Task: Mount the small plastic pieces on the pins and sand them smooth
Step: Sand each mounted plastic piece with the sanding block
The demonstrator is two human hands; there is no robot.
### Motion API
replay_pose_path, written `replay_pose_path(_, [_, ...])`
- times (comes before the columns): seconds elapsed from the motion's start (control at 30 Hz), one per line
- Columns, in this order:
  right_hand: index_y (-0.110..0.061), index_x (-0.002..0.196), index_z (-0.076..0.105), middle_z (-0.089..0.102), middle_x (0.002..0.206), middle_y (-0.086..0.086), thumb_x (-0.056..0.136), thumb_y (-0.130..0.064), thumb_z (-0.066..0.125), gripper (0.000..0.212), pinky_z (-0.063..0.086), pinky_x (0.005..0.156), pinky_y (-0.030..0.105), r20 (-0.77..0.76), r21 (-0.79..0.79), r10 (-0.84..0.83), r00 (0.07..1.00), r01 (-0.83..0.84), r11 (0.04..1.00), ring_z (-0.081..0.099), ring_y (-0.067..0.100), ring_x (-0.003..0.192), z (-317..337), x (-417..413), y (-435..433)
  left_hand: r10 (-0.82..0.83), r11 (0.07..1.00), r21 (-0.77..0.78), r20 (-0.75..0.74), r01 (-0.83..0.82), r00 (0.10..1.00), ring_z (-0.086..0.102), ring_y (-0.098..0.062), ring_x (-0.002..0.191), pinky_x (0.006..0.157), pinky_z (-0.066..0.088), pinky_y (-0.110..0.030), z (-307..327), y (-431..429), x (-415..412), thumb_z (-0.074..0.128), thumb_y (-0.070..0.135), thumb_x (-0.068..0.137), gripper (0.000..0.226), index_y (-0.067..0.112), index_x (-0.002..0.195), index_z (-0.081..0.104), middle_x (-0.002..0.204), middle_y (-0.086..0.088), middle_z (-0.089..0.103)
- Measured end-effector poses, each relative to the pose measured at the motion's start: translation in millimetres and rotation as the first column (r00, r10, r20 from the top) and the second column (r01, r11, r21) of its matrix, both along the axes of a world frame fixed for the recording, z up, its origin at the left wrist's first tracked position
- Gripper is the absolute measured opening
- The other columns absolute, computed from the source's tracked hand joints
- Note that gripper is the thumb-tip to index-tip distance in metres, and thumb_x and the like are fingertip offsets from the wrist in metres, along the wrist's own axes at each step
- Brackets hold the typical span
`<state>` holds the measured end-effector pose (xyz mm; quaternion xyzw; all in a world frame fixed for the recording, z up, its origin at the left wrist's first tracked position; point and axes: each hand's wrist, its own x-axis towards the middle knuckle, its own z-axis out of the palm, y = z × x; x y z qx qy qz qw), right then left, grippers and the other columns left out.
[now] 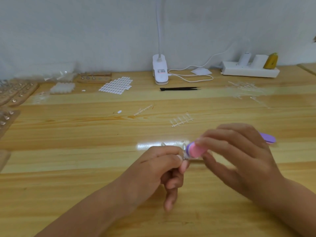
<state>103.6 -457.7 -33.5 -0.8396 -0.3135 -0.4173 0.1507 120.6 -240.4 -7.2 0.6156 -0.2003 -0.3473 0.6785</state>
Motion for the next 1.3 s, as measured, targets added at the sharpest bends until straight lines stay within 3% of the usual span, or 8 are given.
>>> replay_pose_path(0.2, [-0.016, 0.115, 0.065, 0.072, 0.107, 0.0, 0.095, -0.016, 0.069, 0.02, 0.048, 0.091, 0.032, 0.018, 0.057, 0.089, 0.996, -0.09, 0.994, 0.059, 0.018, 0.1, -1, -7, 10, -0.002, 1.0, -0.018, -0.001, 0.002, 1.0, 0.046, -0.019, 0.031, 0.041, 0.037, -0.018, 0, 4, 0, 0.043, 0.017, 0.087, 0.02, 0.008, 0.07, 0.051, 0.05, -0.003, 0.036])
replay_pose_path(0.33, [-0.021, 0.11, 0.069, 0.072, 0.102, 0.002, 0.092, -0.011, 0.071, 0.021, 0.048, 0.087, 0.039, -0.002, 0.05, -0.05, 0.999, 0.05, 0.998, 0.06, 0.022, 0.097, 1, 7, -7, 0.135, 0.988, -0.092, 0.116, -0.125, 0.984, 0.056, -0.022, 0.042, 0.049, 0.046, -0.021, -2, 4, 2, 0.049, 0.021, 0.089, 0.023, 0.015, 0.068, 0.057, 0.051, -0.001, 0.046])
replay_pose_path(0.43, [-0.018, 0.112, 0.065, 0.066, 0.101, -0.003, 0.09, -0.011, 0.07, 0.024, 0.05, 0.082, 0.045, -0.058, 0.163, -0.054, 0.997, 0.063, 0.985, 0.059, 0.02, 0.097, 1, 10, -13, 0.466, 0.884, -0.19, 0.446, -0.428, 0.764, 0.068, -0.017, 0.076, 0.072, 0.051, -0.023, -7, 4, 9, 0.062, 0.028, 0.087, 0.016, 0.018, 0.077, 0.07, 0.075, 0.001, 0.069])
replay_pose_path(0.57, [-0.015, 0.109, 0.069, 0.071, 0.101, 0.002, 0.092, -0.015, 0.071, 0.017, 0.048, 0.086, 0.038, -0.064, 0.073, 0.0, 0.998, 0.005, 0.997, 0.061, 0.021, 0.097, -9, 7, -2, 0.458, 0.804, -0.078, 0.714, -0.59, 0.53, 0.064, -0.009, 0.097, 0.086, 0.045, -0.021, -16, 3, 18, 0.075, 0.018, 0.084, 0.007, 0.023, 0.088, 0.077, 0.092, 0.011, 0.071])
replay_pose_path(0.73, [-0.004, 0.101, 0.074, 0.071, 0.098, 0.004, 0.093, -0.017, 0.067, 0.016, 0.049, 0.081, 0.044, -0.087, 0.111, -0.037, 0.996, 0.046, 0.993, 0.062, 0.024, 0.092, -7, 8, -4, 0.254, 0.791, 0.159, 0.793, -0.59, 0.554, 0.062, -0.004, 0.089, 0.092, 0.043, -0.048, -21, -4, 18, 0.078, 0.025, 0.077, 0.01, 0.034, 0.077, 0.074, 0.082, 0.02, 0.072])
replay_pose_path(0.97, [-0.004, 0.1, 0.074, 0.071, 0.098, 0.003, 0.092, -0.016, 0.068, 0.016, 0.049, 0.082, 0.041, -0.085, 0.094, -0.037, 0.996, 0.044, 0.995, 0.061, 0.024, 0.094, -7, 7, -2, 0.2, 0.769, 0.246, 0.784, -0.59, 0.588, 0.057, -0.006, 0.088, 0.091, 0.043, -0.044, -23, -4, 19, 0.076, 0.028, 0.074, 0.009, 0.035, 0.074, 0.071, 0.082, 0.014, 0.066])
replay_pose_path(1.13, [-0.005, 0.101, 0.074, 0.071, 0.098, 0.003, 0.091, -0.016, 0.068, 0.016, 0.049, 0.082, 0.042, -0.092, 0.095, -0.042, 0.995, 0.051, 0.994, 0.062, 0.025, 0.093, -8, 7, -4, 0.285, 0.828, 0.193, 0.663, -0.527, 0.692, 0.062, -0.006, 0.072, 0.072, 0.048, -0.022, -24, -3, 20, 0.078, 0.012, 0.076, 0.016, 0.026, 0.074, 0.072, 0.07, 0.011, 0.065])
replay_pose_path(1.3, [-0.005, 0.102, 0.074, 0.071, 0.099, 0.002, 0.09, -0.016, 0.068, 0.017, 0.05, 0.081, 0.042, -0.103, 0.091, -0.035, 0.994, 0.044, 0.995, 0.064, 0.026, 0.093, -9, 7, -3, 0.228, 0.807, 0.243, 0.714, -0.539, 0.662, 0.059, -0.009, 0.083, 0.089, 0.046, -0.043, -23, -5, 20, 0.067, 0.032, 0.071, 0.005, 0.033, 0.075, 0.07, 0.075, 0.013, 0.063])
